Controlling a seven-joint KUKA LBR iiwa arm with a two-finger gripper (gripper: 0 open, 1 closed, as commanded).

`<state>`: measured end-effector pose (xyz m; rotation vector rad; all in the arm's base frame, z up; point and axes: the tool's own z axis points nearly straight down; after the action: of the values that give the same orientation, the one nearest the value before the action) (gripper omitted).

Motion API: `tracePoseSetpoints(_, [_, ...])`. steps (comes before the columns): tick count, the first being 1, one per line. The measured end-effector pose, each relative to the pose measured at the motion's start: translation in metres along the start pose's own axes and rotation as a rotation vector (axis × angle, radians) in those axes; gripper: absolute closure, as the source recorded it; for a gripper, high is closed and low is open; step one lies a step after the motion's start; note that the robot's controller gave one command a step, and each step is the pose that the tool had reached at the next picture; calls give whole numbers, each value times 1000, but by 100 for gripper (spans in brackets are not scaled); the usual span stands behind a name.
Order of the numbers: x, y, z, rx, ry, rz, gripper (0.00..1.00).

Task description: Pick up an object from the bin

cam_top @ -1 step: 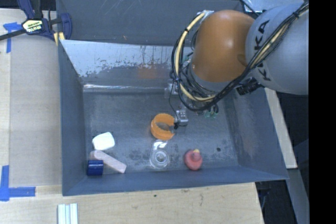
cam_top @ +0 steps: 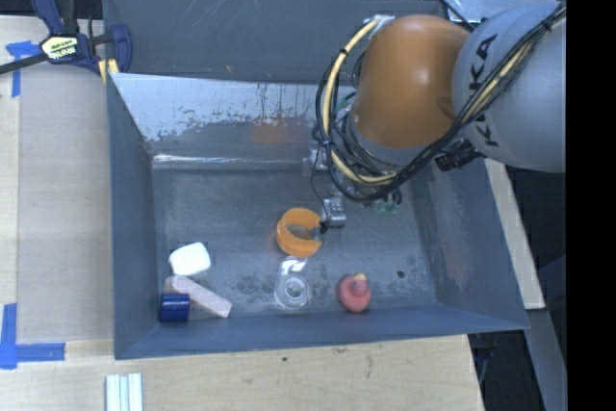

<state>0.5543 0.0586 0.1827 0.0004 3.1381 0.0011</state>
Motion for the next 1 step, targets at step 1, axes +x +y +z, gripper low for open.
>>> tracePoseSetpoints(1, [-10,-24,99,0,2,-114,0])
